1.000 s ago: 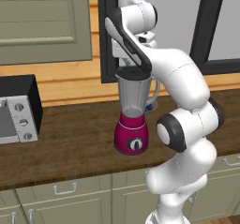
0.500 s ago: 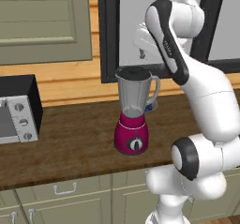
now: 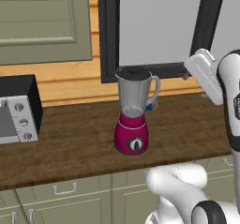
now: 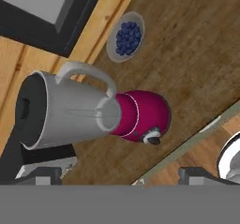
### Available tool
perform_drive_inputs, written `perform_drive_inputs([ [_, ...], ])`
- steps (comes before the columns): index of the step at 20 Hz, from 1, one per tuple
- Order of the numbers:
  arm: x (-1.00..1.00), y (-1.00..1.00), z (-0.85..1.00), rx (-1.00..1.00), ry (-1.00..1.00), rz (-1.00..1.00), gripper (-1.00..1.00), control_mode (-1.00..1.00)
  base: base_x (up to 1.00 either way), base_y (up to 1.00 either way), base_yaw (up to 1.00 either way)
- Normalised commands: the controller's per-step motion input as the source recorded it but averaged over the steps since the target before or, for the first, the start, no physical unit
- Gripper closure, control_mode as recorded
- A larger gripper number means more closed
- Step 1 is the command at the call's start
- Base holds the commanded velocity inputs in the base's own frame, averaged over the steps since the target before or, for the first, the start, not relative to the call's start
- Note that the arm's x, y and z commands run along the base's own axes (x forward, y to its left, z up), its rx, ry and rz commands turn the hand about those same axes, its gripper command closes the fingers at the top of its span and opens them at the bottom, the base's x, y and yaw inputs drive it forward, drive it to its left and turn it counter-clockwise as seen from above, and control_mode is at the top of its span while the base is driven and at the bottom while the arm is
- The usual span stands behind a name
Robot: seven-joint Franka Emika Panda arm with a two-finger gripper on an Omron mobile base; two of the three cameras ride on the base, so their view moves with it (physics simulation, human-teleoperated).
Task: Close the lid blender by securely placing the lid on top.
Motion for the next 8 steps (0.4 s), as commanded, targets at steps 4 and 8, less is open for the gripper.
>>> perform_drive_inputs([
  [4, -1.0, -1.0, -0.54, 0.07, -0.3, 0.0, -1.0, -1.0, 0.0, 0.0, 0.0],
  [8, -1.0, -1.0, -0.14, 0.18, -0.31, 0.0, -1.0, -1.0, 0.0, 0.0, 0.0],
])
